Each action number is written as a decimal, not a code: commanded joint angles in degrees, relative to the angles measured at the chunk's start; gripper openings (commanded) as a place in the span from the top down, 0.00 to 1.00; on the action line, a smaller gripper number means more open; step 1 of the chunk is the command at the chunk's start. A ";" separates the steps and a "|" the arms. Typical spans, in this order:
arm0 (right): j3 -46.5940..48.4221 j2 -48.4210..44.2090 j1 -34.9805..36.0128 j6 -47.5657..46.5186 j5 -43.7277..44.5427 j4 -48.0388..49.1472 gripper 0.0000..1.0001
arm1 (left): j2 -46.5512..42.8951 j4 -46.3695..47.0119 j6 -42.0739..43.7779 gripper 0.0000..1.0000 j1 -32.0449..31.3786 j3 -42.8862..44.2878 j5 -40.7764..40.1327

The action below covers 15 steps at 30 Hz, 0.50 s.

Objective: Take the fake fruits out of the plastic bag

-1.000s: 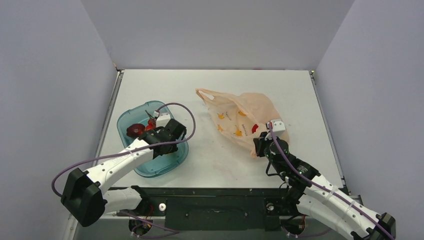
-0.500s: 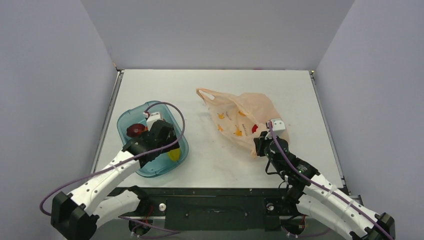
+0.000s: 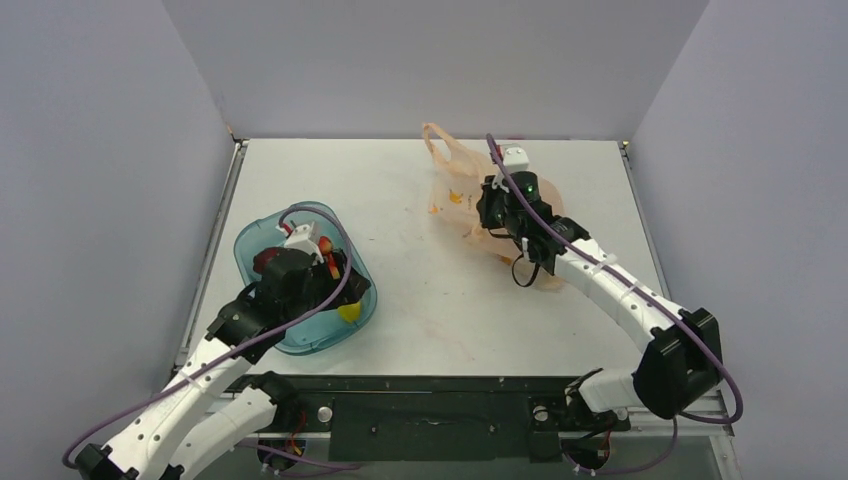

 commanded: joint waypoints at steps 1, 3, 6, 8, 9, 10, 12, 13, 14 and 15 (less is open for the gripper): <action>5.72 -2.23 5.89 -4.25 -8.80 -1.88 1.00 | -3.65 7.67 -0.83 0.32 0.32 -1.56 10.52; 0.89 -6.46 11.19 -4.90 -10.05 -1.89 1.00 | -4.86 10.67 -1.14 0.32 0.32 -2.79 13.48; -12.77 -13.98 15.45 2.18 -10.57 3.10 1.00 | -5.69 15.72 -2.09 0.32 0.32 -5.70 16.99; -24.96 -18.99 15.14 8.76 -10.17 8.58 1.00 | -4.70 20.79 -3.00 0.31 0.21 -7.72 20.28; -30.20 -21.52 14.01 10.32 -10.24 9.93 1.00 | -2.97 24.96 -3.45 0.32 0.13 -8.32 23.03; -31.78 -22.78 13.43 12.26 -10.21 9.94 1.00 | -0.59 27.13 -4.99 0.32 -0.35 -9.56 25.43; -33.97 -28.05 12.30 13.53 -8.65 9.21 1.00 | 3.51 33.52 -6.10 0.34 -2.83 -10.24 26.10; -34.61 -28.90 11.48 13.54 -7.89 9.49 1.00 | 4.82 37.10 -6.19 0.34 -5.81 -10.02 25.29; -34.73 -29.36 11.06 13.35 -7.89 9.81 1.00 | 7.60 38.26 -5.83 0.34 -7.54 -9.09 23.12; -34.27 -29.12 10.14 13.06 -8.56 9.66 1.00 | 8.84 39.74 -5.22 0.34 -11.14 -7.69 21.73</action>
